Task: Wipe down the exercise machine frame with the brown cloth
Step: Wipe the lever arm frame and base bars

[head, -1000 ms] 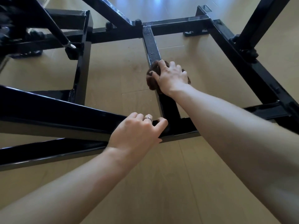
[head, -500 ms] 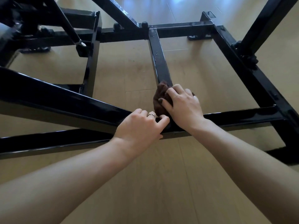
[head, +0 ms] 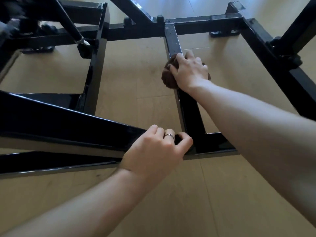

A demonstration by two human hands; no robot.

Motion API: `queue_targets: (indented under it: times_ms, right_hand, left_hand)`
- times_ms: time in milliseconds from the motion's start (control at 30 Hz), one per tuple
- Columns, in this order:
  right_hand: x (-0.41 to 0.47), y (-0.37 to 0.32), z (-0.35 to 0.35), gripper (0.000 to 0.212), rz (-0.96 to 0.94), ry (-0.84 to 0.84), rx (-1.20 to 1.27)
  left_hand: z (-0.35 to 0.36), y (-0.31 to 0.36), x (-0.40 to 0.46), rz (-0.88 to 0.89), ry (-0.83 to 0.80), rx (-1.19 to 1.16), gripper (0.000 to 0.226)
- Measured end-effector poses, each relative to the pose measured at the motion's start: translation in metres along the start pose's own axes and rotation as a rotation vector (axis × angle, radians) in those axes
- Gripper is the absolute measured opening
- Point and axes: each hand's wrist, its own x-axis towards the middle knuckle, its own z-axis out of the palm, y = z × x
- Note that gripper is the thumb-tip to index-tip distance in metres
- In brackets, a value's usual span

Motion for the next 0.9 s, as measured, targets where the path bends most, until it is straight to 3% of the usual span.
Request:
queue_targets:
  times_ms: [267, 600, 900]
  right_hand:
    - [0.021, -0.005, -0.003, 0.044, 0.038, -0.031, 0.003]
    - [-0.133, 0.02, -0.023, 0.04, -0.007, -0.057, 0.053]
    - [-0.214, 0.05, -0.043, 0.033, -0.056, 0.139, -0.121]
  left_hand:
    - [0.001, 0.004, -0.002, -0.003, 0.011, -0.002, 0.034]
    - [-0.01, -0.002, 0.002, 0.04, -0.152, 0.048, 0.056]
    - [-0.014, 0.0, 0.005, 0.019, -0.271, -0.049, 0.056]
